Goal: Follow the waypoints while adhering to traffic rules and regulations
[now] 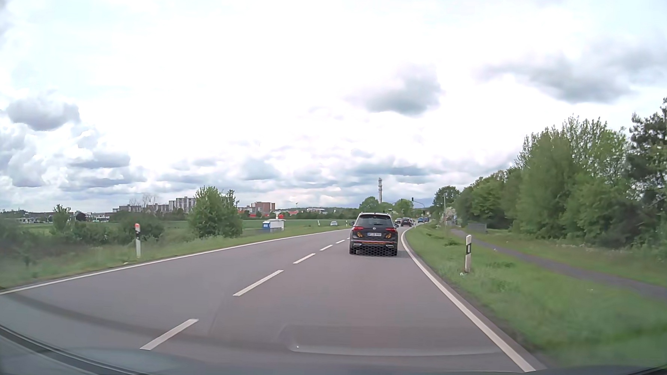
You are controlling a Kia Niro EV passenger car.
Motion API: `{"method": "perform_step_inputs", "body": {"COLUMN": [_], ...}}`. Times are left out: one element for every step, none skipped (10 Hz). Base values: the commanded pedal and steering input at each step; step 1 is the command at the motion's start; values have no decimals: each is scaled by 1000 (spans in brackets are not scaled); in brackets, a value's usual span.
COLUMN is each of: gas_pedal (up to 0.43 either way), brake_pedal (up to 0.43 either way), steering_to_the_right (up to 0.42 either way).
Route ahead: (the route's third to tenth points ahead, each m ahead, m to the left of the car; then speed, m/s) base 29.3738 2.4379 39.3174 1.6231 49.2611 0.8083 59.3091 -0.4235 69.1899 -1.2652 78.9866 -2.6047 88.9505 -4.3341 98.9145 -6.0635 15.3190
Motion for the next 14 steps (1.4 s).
{"method": "perform_step_inputs", "body": {"gas_pedal": [220,209,209,197,197,197,197,197,189,177,169,169,157,157], "brake_pedal": [0,0,0,0,0,0,0,0,0,0,0,0,0,0], "steering_to_the_right": [9,9,9,9,9,9,9,9,8,9,9,8,9,8]}}
